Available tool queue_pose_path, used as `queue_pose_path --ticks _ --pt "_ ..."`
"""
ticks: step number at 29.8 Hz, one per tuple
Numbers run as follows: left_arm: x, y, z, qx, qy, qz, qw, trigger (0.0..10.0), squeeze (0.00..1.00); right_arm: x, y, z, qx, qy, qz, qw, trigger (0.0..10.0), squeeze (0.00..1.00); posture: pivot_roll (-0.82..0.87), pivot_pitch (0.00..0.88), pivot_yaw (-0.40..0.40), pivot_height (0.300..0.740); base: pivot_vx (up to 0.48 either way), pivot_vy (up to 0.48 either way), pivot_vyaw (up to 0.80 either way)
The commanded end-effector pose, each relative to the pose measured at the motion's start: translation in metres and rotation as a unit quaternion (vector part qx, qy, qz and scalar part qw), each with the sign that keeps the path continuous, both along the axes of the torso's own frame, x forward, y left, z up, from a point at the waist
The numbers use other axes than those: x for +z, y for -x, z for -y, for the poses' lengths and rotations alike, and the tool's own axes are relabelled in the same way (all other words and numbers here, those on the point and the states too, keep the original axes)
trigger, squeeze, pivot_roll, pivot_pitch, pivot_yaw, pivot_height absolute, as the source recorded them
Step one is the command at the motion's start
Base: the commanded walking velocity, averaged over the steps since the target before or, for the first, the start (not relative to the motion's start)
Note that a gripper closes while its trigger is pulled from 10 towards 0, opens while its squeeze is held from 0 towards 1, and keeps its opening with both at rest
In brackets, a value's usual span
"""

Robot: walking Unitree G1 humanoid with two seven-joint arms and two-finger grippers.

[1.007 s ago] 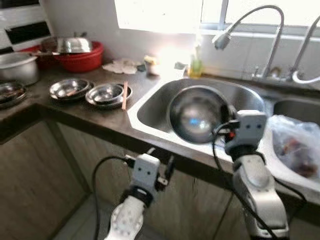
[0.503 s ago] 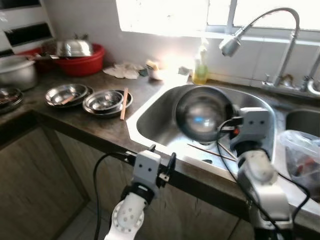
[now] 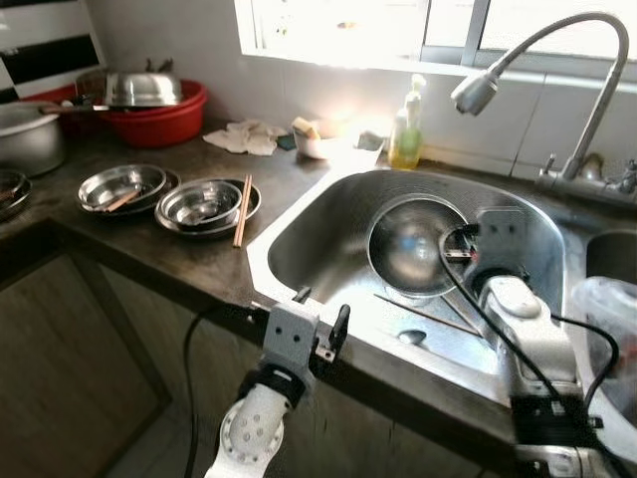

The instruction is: Kitchen organization

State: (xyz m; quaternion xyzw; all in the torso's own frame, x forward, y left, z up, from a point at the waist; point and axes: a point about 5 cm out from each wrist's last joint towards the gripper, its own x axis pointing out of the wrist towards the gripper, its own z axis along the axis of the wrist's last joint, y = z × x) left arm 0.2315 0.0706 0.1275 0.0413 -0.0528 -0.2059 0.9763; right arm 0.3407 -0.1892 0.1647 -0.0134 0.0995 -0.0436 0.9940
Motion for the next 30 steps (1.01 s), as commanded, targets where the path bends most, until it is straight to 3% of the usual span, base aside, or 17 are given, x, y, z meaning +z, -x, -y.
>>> queue_pose_path --ticks 1,3,4,6,7,10,14,18,30 --pt "0.002 0.004 -0.003 0.006 -0.022 0.009 1.000 10.0 0.00 0.010 -0.007 -0.004 0.006 -0.021 -0.009 1.000 10.0 0.00 0.11 0.000 -0.039 0.740 0.000 0.000 0.00" --pt "0.003 0.004 -0.004 0.008 -0.039 0.021 0.999 10.0 0.00 0.009 -0.007 -0.004 0.002 -0.025 -0.016 1.000 10.0 0.00 0.11 0.000 -0.039 0.740 0.000 0.000 0.00" --pt "0.002 0.009 -0.001 0.002 -0.007 -0.002 1.000 10.0 0.00 0.005 -0.017 0.003 0.001 -0.020 -0.037 0.999 10.0 0.00 0.12 0.000 -0.042 0.740 0.000 0.000 0.00" --pt "-0.003 0.012 -0.001 0.000 0.004 -0.034 0.999 10.0 0.00 0.004 -0.022 0.007 0.001 -0.020 -0.043 0.999 10.0 0.00 0.12 0.000 -0.042 0.740 0.000 0.000 0.00" --pt "-0.002 0.010 0.000 0.001 0.003 -0.037 0.999 10.0 0.00 -0.004 -0.025 0.010 -0.001 -0.015 -0.078 0.997 10.0 0.00 0.13 0.000 -0.046 0.740 0.000 0.000 0.00" --pt "0.000 0.011 0.000 -0.001 0.005 -0.026 1.000 10.0 0.00 -0.015 -0.028 0.013 0.004 -0.005 -0.116 0.993 10.0 0.00 0.14 0.005 -0.048 0.740 0.000 0.000 0.00" --pt "0.005 0.018 0.001 -0.014 -0.021 0.003 1.000 10.0 0.00 -0.024 -0.029 0.014 0.007 -0.017 -0.145 0.989 10.0 0.00 0.15 0.038 -0.054 0.740 0.000 0.000 0.00" --pt "0.007 0.028 0.001 -0.010 -0.008 -0.008 1.000 10.0 0.00 -0.036 -0.031 0.014 0.018 -0.020 -0.177 0.984 10.0 0.00 0.15 0.072 -0.054 0.740 0.000 0.000 0.00" --pt "0.016 0.031 -0.001 -0.004 0.005 -0.003 1.000 10.0 0.00 -0.069 -0.021 0.013 0.039 -0.020 -0.249 0.968 10.0 0.00 0.15 0.105 -0.073 0.740 0.000 0.000 0.00"
